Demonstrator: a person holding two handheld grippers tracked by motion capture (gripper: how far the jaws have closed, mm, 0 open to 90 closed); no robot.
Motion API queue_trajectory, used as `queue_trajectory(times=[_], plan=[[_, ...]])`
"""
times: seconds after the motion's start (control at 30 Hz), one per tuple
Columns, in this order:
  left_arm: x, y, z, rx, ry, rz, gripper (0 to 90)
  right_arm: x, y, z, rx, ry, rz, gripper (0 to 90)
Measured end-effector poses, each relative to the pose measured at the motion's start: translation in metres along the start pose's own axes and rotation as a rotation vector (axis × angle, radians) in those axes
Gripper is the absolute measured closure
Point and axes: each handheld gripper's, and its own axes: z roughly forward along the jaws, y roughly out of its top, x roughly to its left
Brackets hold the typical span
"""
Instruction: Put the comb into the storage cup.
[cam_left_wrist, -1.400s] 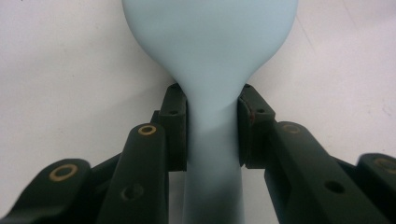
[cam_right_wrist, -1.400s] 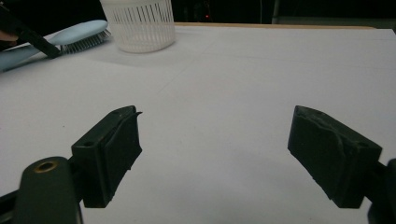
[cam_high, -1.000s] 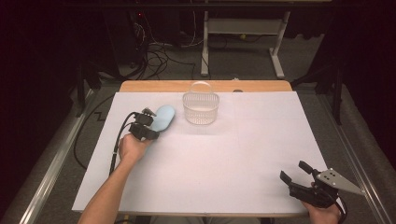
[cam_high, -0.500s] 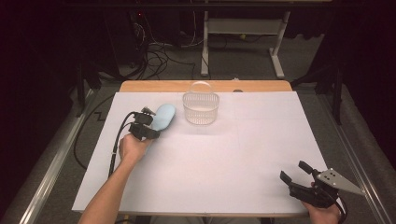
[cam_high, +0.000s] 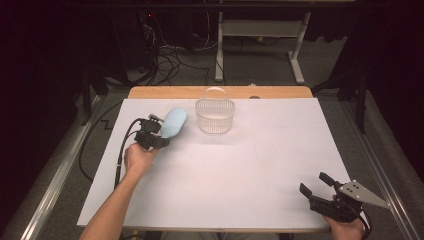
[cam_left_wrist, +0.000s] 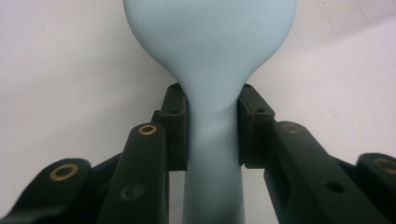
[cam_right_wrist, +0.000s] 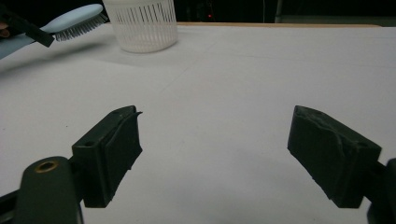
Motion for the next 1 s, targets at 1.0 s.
queue_trajectory(times=[1.0], plan=[[-0.008,-0.019,-0.021,-0.084,-0.075,0.018,67.6,0.0,0.0,0.0,0.001,-0.003,0.003,17.3]])
